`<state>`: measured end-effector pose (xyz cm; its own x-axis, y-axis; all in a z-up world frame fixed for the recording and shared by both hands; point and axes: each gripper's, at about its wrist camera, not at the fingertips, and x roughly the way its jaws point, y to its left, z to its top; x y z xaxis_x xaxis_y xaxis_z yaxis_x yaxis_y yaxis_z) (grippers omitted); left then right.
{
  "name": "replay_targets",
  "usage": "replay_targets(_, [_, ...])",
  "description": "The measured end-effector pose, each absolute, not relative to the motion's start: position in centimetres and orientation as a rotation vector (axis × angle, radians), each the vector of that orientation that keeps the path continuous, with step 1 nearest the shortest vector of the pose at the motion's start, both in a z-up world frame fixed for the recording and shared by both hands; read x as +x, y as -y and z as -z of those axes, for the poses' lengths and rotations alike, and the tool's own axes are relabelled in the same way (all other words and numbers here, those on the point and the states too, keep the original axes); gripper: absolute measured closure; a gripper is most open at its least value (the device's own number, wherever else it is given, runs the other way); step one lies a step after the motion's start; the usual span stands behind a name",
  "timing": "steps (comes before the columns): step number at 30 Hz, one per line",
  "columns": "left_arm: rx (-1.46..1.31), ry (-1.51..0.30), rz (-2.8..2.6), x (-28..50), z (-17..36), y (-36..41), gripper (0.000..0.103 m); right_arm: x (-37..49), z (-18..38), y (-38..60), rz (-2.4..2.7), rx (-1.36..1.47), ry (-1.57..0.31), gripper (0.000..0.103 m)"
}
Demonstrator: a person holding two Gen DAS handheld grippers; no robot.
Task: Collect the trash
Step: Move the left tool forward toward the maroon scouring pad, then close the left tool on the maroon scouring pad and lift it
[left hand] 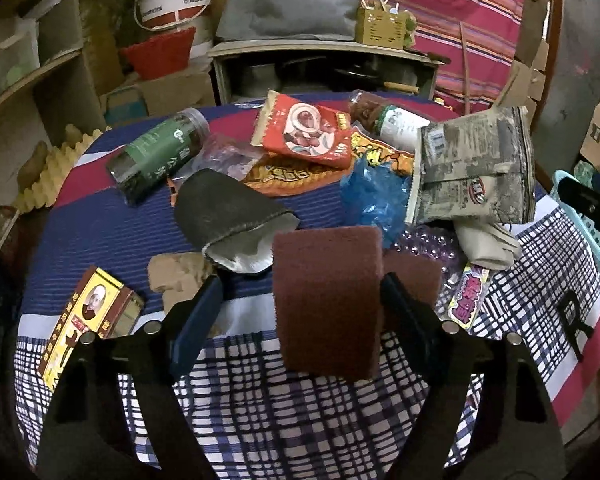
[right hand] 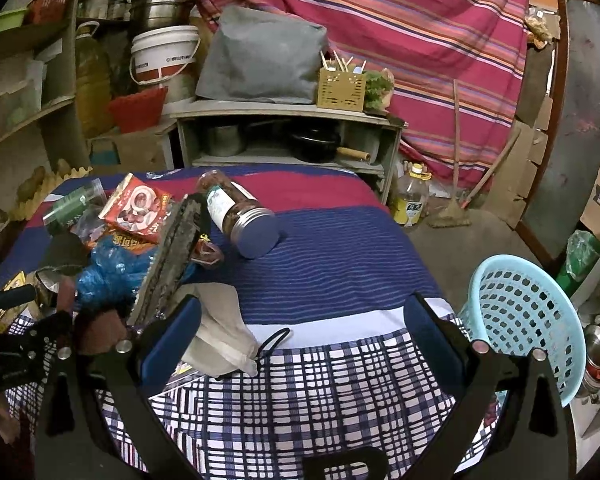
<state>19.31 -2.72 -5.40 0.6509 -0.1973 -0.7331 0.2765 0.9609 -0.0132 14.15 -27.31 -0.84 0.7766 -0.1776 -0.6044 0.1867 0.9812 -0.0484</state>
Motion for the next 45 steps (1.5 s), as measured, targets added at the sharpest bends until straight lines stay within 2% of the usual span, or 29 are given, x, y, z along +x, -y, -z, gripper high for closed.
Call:
replay_targets(4, [0.073, -0.836, 0.291, 19.3, 5.2, 2.4, 0.039, 14.1, 0.8, 27.2, 0.194, 0.014, -0.653, 0.004])
replay_targets(10, [0.117, -0.829, 0.211, 18.3, 4.4, 1.7, 0.044, 14.1, 1.0, 27.3, 0.194, 0.021, -0.659, 0.004])
replay_targets(25, [0.012, -0.818, 0.147, 18.9, 3.3, -2.3, 0.041, 14.1, 1.1, 27.3, 0.189, 0.026, -0.66, 0.004])
replay_targets(33, [0.073, -0.812, 0.195, 18.4, 3.5, 0.0, 0.037, 14.0, 1.1, 27.2, 0.191, 0.02, -0.659, 0.004])
replay_targets(36, [0.077, -0.822, 0.21, 18.5, 3.9, 0.7, 0.029, 14.1, 1.2, 27.1, 0.191, 0.02, -0.66, 0.004])
replay_targets(45, [0.136, -0.866, 0.215, 19.4, 5.9, 2.9, 0.026, 14.2, 1.5, 26.9, 0.186, 0.014, -0.67, 0.004])
